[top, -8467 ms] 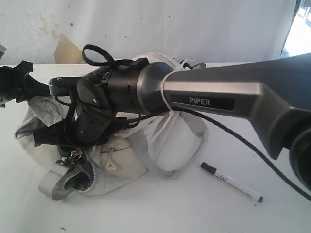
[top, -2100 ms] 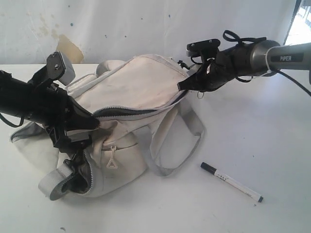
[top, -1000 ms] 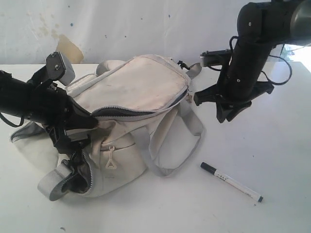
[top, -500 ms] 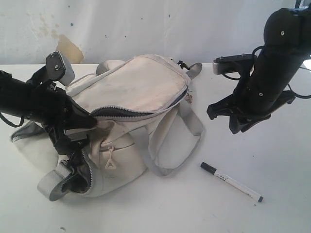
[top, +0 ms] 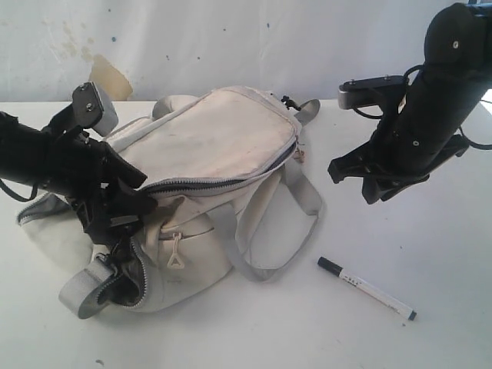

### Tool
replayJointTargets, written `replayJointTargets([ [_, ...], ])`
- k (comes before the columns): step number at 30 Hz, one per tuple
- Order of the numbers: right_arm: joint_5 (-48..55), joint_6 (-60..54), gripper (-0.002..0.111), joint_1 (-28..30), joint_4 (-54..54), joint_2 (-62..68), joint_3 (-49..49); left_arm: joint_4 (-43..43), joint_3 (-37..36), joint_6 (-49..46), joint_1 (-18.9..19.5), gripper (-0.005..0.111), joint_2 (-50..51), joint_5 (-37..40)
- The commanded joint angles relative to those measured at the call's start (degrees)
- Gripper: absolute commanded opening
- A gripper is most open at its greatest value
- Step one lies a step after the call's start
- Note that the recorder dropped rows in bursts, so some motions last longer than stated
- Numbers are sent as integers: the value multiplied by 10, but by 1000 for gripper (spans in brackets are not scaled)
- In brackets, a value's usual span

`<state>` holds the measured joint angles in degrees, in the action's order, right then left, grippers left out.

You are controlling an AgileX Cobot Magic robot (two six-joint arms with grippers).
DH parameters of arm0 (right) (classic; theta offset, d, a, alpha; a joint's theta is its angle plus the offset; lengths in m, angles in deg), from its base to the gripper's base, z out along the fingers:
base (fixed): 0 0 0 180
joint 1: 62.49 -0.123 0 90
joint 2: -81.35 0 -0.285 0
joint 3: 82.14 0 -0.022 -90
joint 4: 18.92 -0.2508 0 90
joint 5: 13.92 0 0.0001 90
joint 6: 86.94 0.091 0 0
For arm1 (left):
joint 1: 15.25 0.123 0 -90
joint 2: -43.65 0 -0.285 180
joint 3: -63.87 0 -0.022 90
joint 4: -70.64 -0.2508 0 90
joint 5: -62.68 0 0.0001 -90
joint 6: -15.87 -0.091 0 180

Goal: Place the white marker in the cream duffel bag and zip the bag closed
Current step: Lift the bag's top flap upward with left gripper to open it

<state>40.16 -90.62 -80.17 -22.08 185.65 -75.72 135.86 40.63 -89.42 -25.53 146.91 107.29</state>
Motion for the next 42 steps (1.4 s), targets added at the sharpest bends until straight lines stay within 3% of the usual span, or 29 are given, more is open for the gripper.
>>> replayJointTargets([
  [1, -5, -8, 17, 1, 1, -5, 3, 7, -2, 3, -2, 59, -8, 32],
  [5, -4, -8, 17, 1, 1, -5, 3, 20, -2, 3, -2, 59, -8, 37],
  [16, -4, -8, 17, 1, 1, -5, 3, 155, -2, 3, -2, 59, -8, 29],
  [20, -8, -8, 17, 1, 1, -5, 3, 158, -2, 3, -2, 59, -8, -3],
  [27, -10, -8, 17, 1, 1, -5, 3, 153, -2, 2, -2, 59, 12, 29],
  [37, -13, -8, 17, 1, 1, -5, 3, 157, -2, 2, -2, 58, 39, -1],
  [39, -14, -8, 17, 1, 1, -5, 3, 175, -2, 2, -2, 52, 39, -4],
  [42, -14, -8, 17, 1, 1, -5, 3, 210, -2, 2, -2, 25, 39, -5],
])
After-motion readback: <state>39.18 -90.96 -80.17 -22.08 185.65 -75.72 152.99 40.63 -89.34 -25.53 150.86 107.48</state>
